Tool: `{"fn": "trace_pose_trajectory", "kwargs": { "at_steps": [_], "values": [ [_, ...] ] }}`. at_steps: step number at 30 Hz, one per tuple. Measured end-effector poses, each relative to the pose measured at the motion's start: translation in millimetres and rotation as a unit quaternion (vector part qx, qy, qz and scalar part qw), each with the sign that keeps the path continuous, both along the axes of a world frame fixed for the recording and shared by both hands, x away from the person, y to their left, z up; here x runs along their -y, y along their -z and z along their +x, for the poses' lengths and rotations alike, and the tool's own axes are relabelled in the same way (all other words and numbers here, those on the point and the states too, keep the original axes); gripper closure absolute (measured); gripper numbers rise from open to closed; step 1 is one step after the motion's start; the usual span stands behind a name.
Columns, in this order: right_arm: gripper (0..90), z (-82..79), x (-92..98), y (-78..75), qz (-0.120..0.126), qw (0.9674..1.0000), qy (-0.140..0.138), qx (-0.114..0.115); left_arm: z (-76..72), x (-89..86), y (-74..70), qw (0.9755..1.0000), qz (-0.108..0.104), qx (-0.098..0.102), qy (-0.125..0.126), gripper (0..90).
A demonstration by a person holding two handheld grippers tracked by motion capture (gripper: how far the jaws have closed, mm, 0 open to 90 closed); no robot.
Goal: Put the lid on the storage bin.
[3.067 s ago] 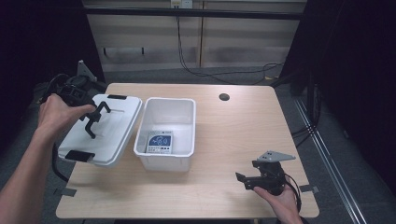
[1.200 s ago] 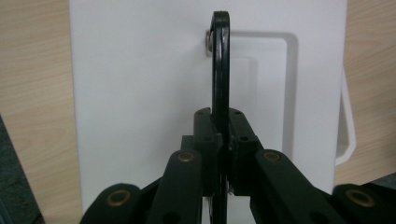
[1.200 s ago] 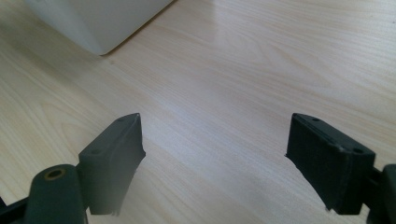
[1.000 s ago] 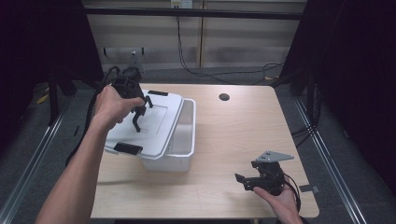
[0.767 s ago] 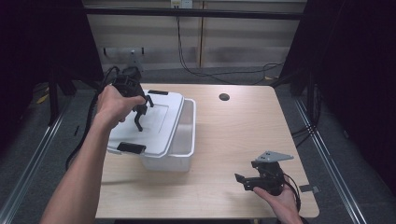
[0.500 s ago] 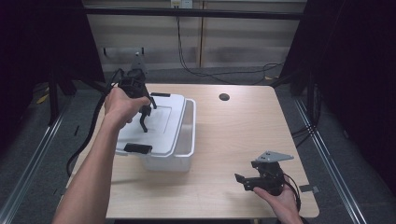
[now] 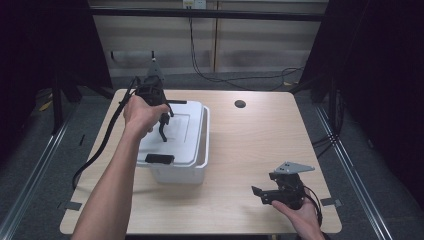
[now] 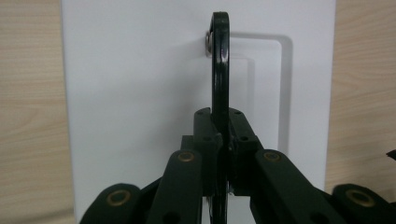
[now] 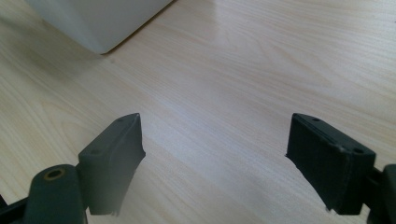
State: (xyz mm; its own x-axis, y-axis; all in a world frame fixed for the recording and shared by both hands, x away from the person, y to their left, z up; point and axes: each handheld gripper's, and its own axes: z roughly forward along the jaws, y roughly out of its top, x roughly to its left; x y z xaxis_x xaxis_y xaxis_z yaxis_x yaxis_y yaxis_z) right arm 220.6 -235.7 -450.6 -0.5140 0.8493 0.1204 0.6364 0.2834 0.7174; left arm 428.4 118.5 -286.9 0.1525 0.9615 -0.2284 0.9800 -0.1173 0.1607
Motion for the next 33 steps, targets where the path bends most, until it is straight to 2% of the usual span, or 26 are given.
{"fn": "trace_pose_trajectory", "kwargs": {
  "at_steps": [4, 9, 10, 12, 13, 16, 18, 22, 24, 26, 28, 30, 33],
  "values": [
    [17.7, 0.5, -0.1, 0.3, 0.000, 1.0000, -0.001, 0.000, 1.5, 3.1, 2.8, 1.0000, -0.004, 0.003, -0.001, 84.8],
    [17.7, 0.0, 0.2, 0.1, 0.000, 1.0000, -0.001, 0.000, 4.0, 5.1, 4.4, 1.0000, -0.008, -0.002, -0.003, 84.8],
    [17.7, 0.1, 0.1, 0.1, 0.000, 1.0000, 0.000, -0.001, 4.0, 4.6, 4.0, 0.9999, -0.012, 0.002, -0.010, 84.9],
    [17.7, 0.2, 0.0, 0.2, 0.000, 1.0000, 0.000, -0.001, 4.4, 5.2, 4.1, 0.9999, -0.010, -0.001, -0.011, 84.9],
    [17.7, 0.1, 0.0, 0.2, 0.000, 1.0000, 0.000, -0.001, 4.6, 4.3, 3.9, 0.9997, -0.017, -0.003, -0.016, 84.9],
    [17.7, 0.3, -0.1, 0.3, 0.000, 1.0000, 0.001, -0.002, 4.1, 5.9, 3.7, 0.9996, -0.015, -0.002, -0.024, 84.9],
    [17.7, 0.2, -0.3, 0.2, -0.001, 1.0000, 0.001, -0.001, 3.7, 7.3, 4.4, 0.9993, -0.024, -0.001, -0.028, 84.9],
    [17.7, 0.2, -0.1, 0.3, -0.001, 1.0000, 0.001, -0.001, 3.3, 11.8, 7.3, 0.9992, -0.021, 0.001, -0.035, 84.9],
    [17.7, 0.1, -0.2, 0.2, 0.002, 1.0000, 0.003, 0.000, 4.3, 12.8, 9.6, 0.9993, -0.027, -0.004, -0.026, 84.9],
    [17.7, 0.0, -0.1, 0.2, 0.002, 1.0000, 0.002, 0.001, 4.3, 15.1, 10.7, 0.9990, -0.026, 0.004, -0.035, 84.9],
    [17.7, 0.2, -0.1, 0.4, 0.002, 1.0000, 0.003, 0.000, 4.9, 16.5, 10.3, 0.9993, -0.025, 0.001, -0.029, 84.9],
    [17.7, 0.4, 0.0, 0.4, 0.001, 1.0000, 0.003, 0.000, 4.3, 18.7, 10.1, 0.9990, -0.025, 0.003, -0.038, 84.8],
    [17.7, 0.3, -0.1, 0.4, 0.002, 1.0000, 0.004, 0.000, 4.4, 20.9, 11.0, 0.9994, -0.024, 0.001, -0.025, 84.8]
  ]
}}
